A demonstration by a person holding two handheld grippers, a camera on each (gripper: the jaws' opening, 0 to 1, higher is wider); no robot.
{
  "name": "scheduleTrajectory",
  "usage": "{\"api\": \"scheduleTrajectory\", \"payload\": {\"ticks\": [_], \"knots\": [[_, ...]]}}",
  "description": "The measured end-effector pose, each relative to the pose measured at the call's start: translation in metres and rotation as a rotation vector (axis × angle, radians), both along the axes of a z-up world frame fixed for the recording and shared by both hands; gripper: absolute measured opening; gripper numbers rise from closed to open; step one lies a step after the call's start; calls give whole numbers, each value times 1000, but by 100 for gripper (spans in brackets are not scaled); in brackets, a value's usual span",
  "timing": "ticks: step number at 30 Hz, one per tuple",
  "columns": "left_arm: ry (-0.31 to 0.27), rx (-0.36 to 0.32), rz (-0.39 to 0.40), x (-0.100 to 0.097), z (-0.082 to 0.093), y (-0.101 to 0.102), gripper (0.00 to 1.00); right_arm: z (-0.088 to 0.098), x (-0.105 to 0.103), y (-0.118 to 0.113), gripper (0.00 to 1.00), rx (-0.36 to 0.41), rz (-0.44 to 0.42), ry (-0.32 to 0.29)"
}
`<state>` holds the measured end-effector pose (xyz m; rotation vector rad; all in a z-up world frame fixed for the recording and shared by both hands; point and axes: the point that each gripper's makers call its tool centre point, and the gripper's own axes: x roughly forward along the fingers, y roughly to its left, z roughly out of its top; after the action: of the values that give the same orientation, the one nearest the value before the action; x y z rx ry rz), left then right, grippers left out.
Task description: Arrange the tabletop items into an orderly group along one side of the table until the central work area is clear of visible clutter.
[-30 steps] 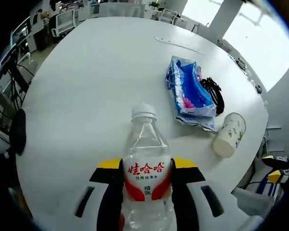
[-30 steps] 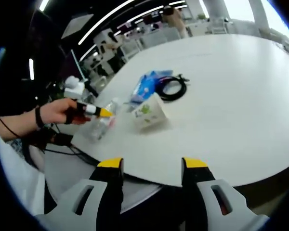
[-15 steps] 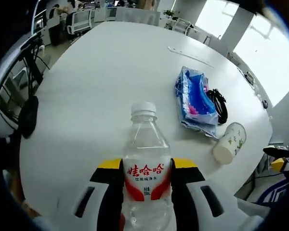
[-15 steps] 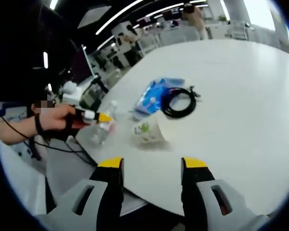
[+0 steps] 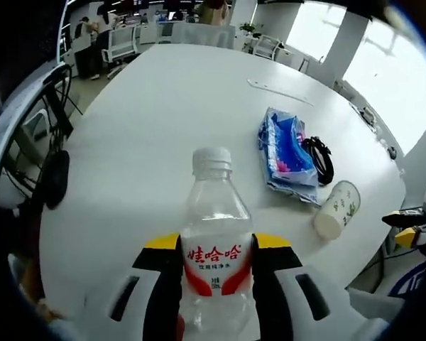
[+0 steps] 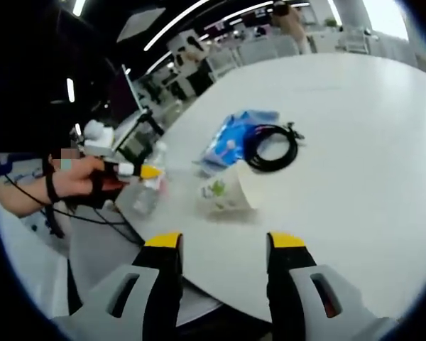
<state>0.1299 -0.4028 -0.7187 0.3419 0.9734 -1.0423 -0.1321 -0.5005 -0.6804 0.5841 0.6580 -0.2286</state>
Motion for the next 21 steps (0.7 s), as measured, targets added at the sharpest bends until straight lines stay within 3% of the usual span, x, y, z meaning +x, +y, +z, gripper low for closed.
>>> {"api": "scheduleTrajectory", "payload": {"ticks": [6, 21], "knots": [[-62, 11, -30, 9, 6, 0, 37, 1, -3, -6, 45, 3, -33, -15], [-107, -18, -26, 17, 20, -2, 36, 0, -5, -5, 44, 4, -34, -13]]}}
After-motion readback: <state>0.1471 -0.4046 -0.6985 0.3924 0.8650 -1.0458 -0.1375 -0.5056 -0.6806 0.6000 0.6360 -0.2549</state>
